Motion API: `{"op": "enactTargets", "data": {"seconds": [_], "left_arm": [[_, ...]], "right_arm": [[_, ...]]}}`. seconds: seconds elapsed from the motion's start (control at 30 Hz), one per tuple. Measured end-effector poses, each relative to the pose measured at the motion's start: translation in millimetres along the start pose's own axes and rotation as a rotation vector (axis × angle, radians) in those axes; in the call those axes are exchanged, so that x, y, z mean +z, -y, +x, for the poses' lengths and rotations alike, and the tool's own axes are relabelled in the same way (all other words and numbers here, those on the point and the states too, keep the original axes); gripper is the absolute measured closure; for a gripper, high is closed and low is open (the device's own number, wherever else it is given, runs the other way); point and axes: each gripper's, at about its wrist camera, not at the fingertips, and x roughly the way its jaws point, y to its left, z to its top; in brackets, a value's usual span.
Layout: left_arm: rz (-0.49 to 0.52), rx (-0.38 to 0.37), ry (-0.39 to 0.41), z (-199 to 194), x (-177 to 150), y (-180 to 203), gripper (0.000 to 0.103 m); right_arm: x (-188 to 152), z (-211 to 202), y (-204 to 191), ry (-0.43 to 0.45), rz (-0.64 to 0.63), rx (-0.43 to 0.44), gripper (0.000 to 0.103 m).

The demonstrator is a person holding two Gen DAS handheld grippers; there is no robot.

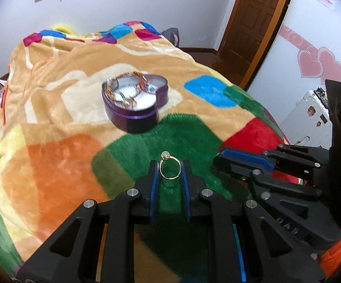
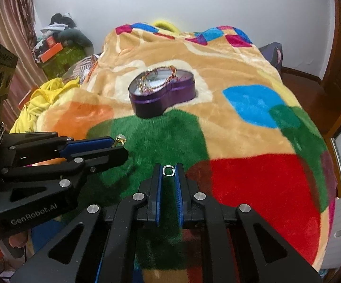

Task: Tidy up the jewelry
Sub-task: 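Grasp the gold ring with the left tool while the right tool grasps the small silver ring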

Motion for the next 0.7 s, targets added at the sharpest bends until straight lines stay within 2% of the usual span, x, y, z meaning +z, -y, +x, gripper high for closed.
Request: {"op": "enactTargets", "data": {"seconds": [0.7], "left_arm": [[0.008,0.034,0.163,-50,43,-12,0.085]], "right_arm": [[47,-42,-1,0.208,0.005,-0.043,0.094]]}}
